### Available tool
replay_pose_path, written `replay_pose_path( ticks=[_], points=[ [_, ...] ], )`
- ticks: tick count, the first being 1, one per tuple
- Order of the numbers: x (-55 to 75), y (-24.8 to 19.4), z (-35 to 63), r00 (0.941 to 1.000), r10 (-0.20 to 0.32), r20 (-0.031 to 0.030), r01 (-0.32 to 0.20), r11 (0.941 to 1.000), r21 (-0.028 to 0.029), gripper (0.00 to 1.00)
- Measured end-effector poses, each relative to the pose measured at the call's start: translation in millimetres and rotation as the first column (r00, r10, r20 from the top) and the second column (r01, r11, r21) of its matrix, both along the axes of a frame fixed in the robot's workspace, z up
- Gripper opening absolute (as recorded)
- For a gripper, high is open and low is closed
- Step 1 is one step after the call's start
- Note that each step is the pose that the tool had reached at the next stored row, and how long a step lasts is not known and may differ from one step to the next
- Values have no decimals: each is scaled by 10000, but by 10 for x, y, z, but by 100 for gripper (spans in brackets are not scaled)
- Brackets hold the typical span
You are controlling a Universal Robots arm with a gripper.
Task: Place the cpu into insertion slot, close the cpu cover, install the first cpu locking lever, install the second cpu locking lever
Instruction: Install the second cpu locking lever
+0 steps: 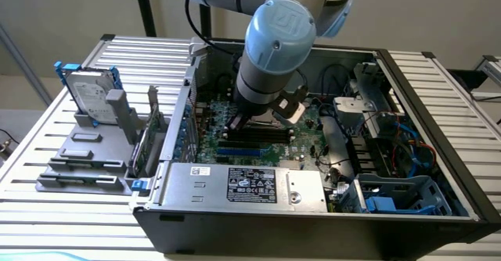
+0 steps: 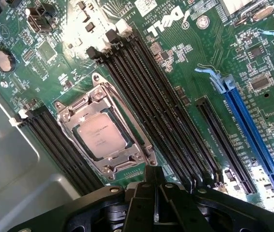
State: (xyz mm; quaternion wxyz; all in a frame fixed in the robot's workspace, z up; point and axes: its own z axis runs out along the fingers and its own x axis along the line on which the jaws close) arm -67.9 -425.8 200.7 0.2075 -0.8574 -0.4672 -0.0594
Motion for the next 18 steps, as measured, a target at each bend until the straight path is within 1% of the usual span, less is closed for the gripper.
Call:
replay_pose_path(
  ticks=[12,18],
  points=[
    [-22,29,-96,10000,0,0,0,10000,0,11],
    [-31,60,-126,10000,0,0,0,10000,1,11]
  ],
)
